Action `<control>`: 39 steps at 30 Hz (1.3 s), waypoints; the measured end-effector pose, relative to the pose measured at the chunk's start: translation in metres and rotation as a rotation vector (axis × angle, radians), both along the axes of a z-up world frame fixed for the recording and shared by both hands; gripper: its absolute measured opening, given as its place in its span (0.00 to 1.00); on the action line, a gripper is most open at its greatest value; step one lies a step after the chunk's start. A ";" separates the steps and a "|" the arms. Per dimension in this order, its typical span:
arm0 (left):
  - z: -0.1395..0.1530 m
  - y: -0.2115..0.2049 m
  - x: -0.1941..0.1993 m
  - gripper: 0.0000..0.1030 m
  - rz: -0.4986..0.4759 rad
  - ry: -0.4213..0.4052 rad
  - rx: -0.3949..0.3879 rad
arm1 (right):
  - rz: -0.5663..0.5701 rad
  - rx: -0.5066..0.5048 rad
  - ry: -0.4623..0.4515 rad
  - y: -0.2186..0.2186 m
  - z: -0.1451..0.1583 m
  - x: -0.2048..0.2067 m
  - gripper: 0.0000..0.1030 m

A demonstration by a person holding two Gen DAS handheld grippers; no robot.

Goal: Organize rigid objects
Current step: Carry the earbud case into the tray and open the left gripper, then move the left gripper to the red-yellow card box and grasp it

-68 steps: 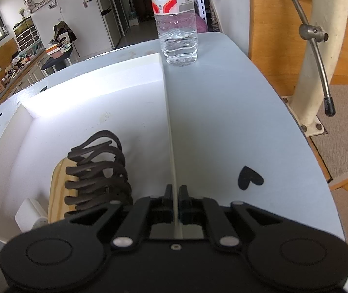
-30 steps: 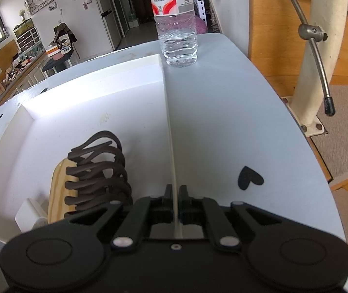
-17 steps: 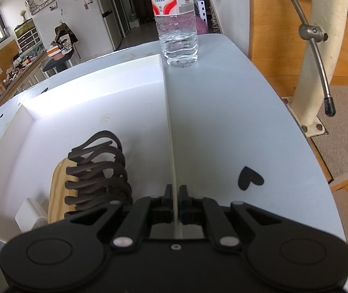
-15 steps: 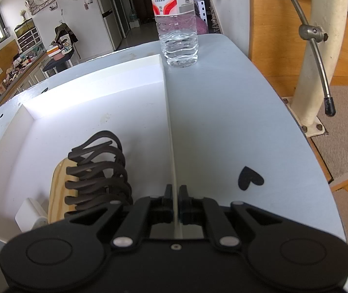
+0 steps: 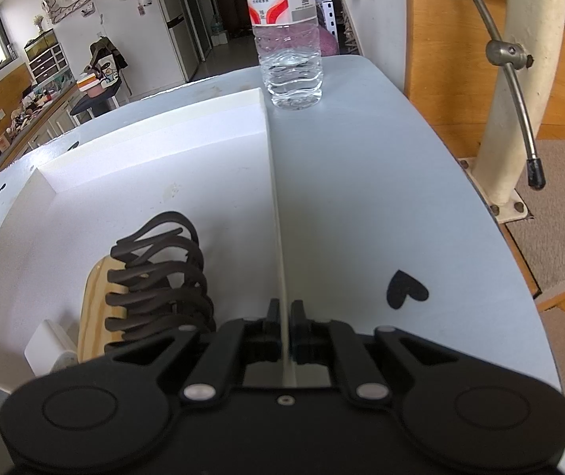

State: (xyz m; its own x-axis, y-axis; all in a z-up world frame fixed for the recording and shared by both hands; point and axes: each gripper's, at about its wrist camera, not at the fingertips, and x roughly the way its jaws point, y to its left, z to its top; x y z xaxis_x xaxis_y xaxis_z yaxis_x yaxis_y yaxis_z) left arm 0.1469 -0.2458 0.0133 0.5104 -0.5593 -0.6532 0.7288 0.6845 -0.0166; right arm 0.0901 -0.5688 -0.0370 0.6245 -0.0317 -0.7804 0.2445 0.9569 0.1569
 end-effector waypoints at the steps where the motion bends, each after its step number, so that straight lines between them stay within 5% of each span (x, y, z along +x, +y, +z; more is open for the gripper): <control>1: -0.004 -0.007 0.000 0.85 0.008 0.041 0.008 | 0.000 0.001 -0.001 -0.001 0.000 0.000 0.05; 10: -0.038 -0.036 0.005 0.85 0.157 0.155 0.056 | 0.002 -0.001 -0.001 0.001 0.000 0.000 0.05; 22: -0.049 -0.044 -0.002 0.86 0.154 0.134 0.117 | 0.003 -0.003 -0.002 0.001 0.000 0.000 0.05; 27: -0.043 -0.041 -0.003 0.97 0.150 0.129 0.084 | 0.002 -0.002 -0.002 0.001 0.000 0.000 0.05; 39: -0.011 -0.027 -0.025 0.97 0.155 0.073 0.030 | 0.004 -0.004 0.000 0.001 0.000 0.000 0.05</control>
